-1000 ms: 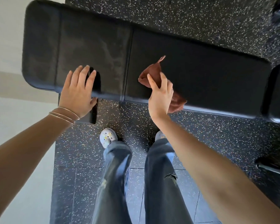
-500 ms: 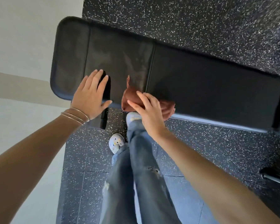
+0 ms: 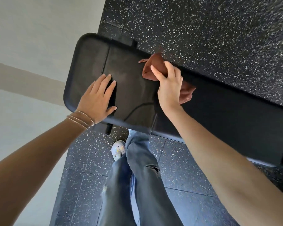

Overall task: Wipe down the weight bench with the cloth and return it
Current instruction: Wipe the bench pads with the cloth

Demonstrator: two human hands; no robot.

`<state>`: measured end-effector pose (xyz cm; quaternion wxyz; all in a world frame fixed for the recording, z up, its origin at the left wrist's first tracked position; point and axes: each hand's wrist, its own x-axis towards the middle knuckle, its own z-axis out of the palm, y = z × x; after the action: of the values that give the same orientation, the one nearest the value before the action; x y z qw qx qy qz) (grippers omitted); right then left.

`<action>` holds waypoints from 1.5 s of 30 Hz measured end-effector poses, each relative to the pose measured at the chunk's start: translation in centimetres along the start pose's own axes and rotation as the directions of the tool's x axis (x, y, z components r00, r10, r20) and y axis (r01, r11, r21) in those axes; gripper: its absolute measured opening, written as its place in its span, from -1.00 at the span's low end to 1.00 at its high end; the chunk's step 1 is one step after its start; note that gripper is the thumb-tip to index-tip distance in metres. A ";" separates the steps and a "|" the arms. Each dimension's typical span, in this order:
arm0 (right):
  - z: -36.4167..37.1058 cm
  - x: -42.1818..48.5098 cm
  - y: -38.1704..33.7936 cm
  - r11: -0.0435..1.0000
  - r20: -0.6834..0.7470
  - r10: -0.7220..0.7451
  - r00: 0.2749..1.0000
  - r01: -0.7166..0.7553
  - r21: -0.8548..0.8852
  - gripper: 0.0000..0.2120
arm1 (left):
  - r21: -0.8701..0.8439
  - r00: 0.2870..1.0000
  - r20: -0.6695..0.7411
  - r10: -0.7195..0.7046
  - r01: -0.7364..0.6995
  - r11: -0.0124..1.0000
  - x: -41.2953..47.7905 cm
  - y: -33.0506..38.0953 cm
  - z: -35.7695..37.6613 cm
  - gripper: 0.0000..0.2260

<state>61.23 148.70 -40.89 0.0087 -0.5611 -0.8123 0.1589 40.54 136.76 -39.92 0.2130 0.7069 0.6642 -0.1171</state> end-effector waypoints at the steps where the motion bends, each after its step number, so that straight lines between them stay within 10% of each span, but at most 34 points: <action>1: 0.2 -1.5 -0.4 0.999 -0.010 -0.023 1.000 0.024 0.023 -0.44 | -0.002 1.000 0.004 0.001 -0.001 1.000 0.0 0.0 -0.2 -0.24; 8: 1.1 -9.0 -0.6 0.955 -0.002 -0.297 0.955 0.297 0.002 -0.46 | 0.032 0.997 0.074 0.001 -0.003 0.999 0.2 0.0 -1.1 -0.21; 21: 0.3 5.5 -2.9 0.979 0.033 0.167 0.985 -0.161 -0.126 -0.48 | 0.036 0.996 0.061 0.072 -0.074 0.997 0.1 -1.4 -0.6 -0.23; 33: 3.4 -7.2 -9.5 0.988 0.013 -0.154 0.988 0.154 0.000 -0.37 | 0.038 0.990 0.044 0.138 -0.139 0.990 -1.2 -9.4 -1.3 -0.23; 41: 1.8 8.2 -11.4 0.930 0.020 0.357 0.934 -0.358 0.088 -0.51 | 0.102 0.978 0.021 0.209 -0.210 0.972 -0.9 -10.3 -0.3 -0.22; 45: 2.6 5.7 -13.2 0.942 -0.042 0.335 0.941 -0.334 0.043 -0.48 | 0.070 0.977 0.002 0.214 -0.213 0.974 -1.0 -10.3 -0.4 -0.21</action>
<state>46.62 149.06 -40.72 0.0114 -0.6944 -0.7018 0.1585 30.19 136.31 -40.66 0.1976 0.7816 0.5804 -0.1147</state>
